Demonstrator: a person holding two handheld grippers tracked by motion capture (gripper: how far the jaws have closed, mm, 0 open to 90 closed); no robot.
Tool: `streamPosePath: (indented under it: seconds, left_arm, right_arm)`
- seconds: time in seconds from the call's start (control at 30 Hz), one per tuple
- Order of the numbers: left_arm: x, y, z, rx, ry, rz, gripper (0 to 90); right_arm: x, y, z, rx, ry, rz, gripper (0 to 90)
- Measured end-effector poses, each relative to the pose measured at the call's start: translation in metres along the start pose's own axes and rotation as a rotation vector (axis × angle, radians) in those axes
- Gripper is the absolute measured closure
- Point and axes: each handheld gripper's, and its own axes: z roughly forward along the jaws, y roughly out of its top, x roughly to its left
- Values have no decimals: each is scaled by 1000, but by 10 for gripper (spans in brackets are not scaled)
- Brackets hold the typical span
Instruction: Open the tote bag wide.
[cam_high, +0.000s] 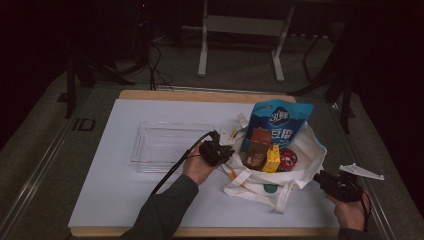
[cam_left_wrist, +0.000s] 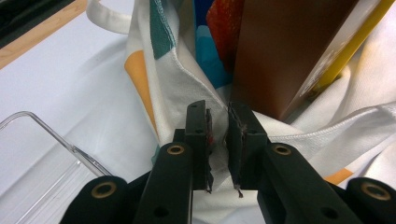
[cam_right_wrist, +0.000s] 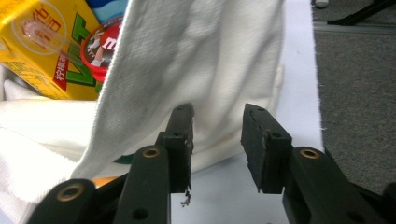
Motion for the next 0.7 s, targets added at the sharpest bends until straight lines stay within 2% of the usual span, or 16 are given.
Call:
streamPosePath:
  seconds: [0.17, 0.27, 0.37, 0.7]
  left_arm:
    - [1, 1, -1, -9, -5, -4, 798]
    - [1, 1, -1, -11, -5, -7, 798]
    - [1, 1, -1, -10, -5, -7, 799]
    - [2, 1, -2, -21, -7, -17, 799]
  right_arm:
    - [-3, 4, -12, -35, 4, 6, 604]
    - [-1, 9, -20, -61, 10, -10, 585]
    - [0, 18, -28, -97, 45, -12, 563]
    - [7, 36, -34, -160, 79, -33, 497]
